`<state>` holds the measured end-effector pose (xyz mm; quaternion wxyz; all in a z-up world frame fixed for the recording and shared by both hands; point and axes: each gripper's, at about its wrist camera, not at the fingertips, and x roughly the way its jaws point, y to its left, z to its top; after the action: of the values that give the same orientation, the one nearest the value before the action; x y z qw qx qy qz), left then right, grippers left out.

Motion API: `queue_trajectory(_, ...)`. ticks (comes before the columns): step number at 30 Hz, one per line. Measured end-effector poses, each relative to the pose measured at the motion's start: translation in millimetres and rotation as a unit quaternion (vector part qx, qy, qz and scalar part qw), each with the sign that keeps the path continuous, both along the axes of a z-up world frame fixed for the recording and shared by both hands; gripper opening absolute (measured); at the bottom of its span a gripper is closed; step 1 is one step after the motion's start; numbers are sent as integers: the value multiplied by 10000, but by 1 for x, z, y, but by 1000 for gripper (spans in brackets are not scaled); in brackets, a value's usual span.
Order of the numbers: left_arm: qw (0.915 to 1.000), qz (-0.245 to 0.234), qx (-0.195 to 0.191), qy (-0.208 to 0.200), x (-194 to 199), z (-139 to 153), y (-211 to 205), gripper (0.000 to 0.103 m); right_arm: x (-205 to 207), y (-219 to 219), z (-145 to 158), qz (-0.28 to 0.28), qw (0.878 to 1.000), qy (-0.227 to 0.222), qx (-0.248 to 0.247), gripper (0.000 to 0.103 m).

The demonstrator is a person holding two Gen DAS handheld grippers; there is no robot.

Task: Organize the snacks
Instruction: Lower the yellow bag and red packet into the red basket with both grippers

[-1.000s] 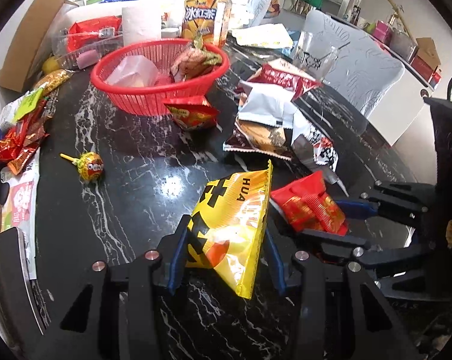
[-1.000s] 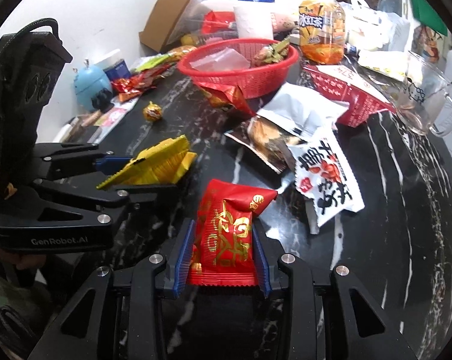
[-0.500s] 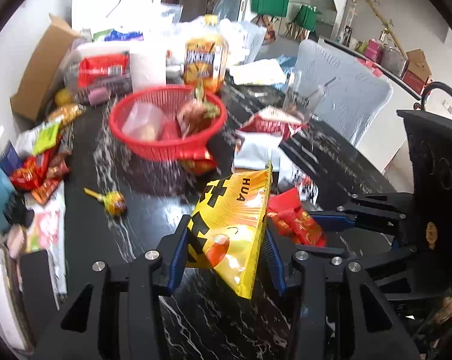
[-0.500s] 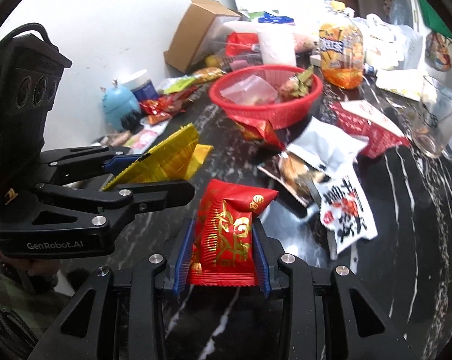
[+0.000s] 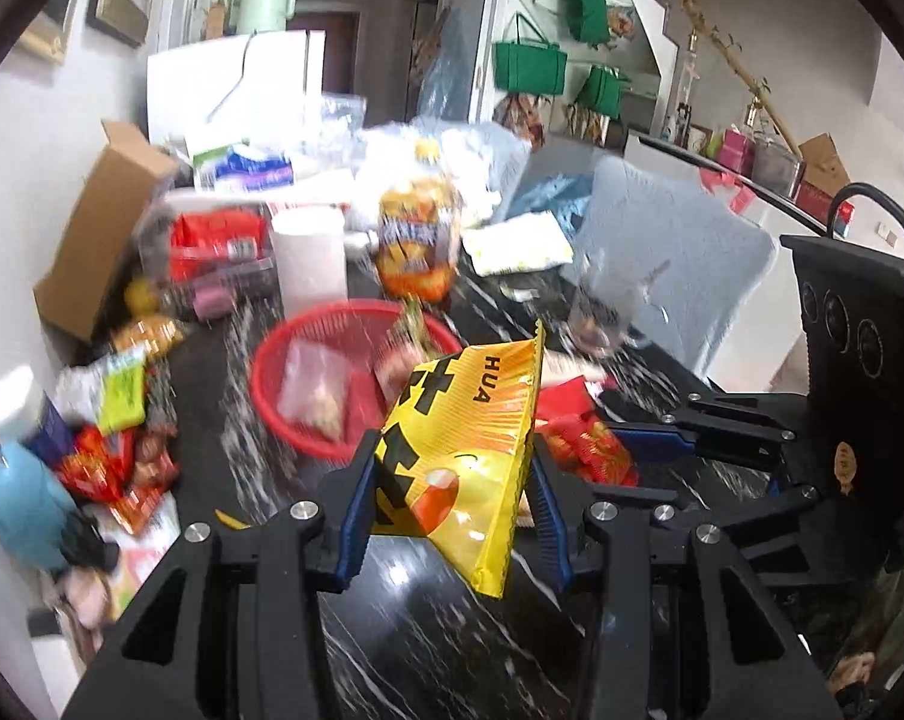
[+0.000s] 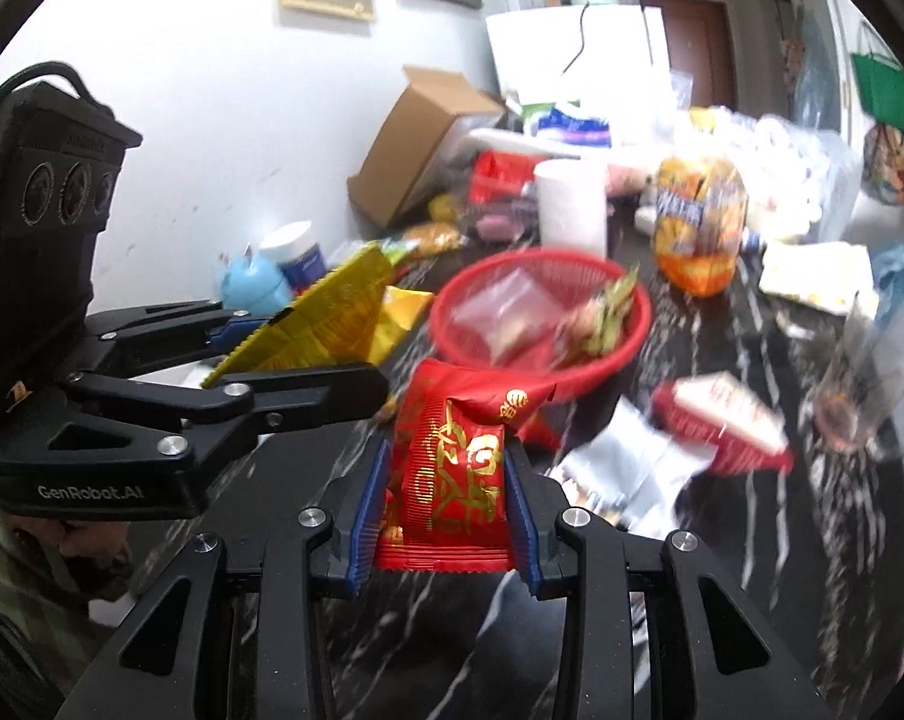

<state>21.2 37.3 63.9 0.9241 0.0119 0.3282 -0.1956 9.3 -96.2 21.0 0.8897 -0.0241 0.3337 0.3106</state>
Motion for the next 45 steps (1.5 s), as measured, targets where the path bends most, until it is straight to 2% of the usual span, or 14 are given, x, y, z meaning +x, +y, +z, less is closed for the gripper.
queue_trajectory(9,9987,110,152,-471,43,42,-3,45,43,-2,42,-260,9985,-455,-155,36)
queue_trajectory(15,9953,400,351,-814,75,56,-7,45,76,7,61,-247,9967,-710,-301,36)
queue_trajectory(17,9949,368,300,-885,85,56,-7,45,89,11,66,-218,9965,-744,-300,37)
queue_trajectory(22,9948,568,241,-809,117,48,0,45,121,16,67,-221,9959,-833,-261,37)
queue_trajectory(24,9943,711,145,-784,129,43,6,45,134,17,65,-17,9961,-846,-242,37)
queue_trajectory(29,9934,896,354,-630,148,29,11,45,167,25,49,220,9973,-615,-333,37)
queue_trajectory(34,9945,931,418,-226,162,13,16,45,182,36,32,267,9974,-411,-520,37)
queue_trajectory(45,9926,1024,608,218,183,-14,17,45,204,43,3,89,9953,-54,-960,38)
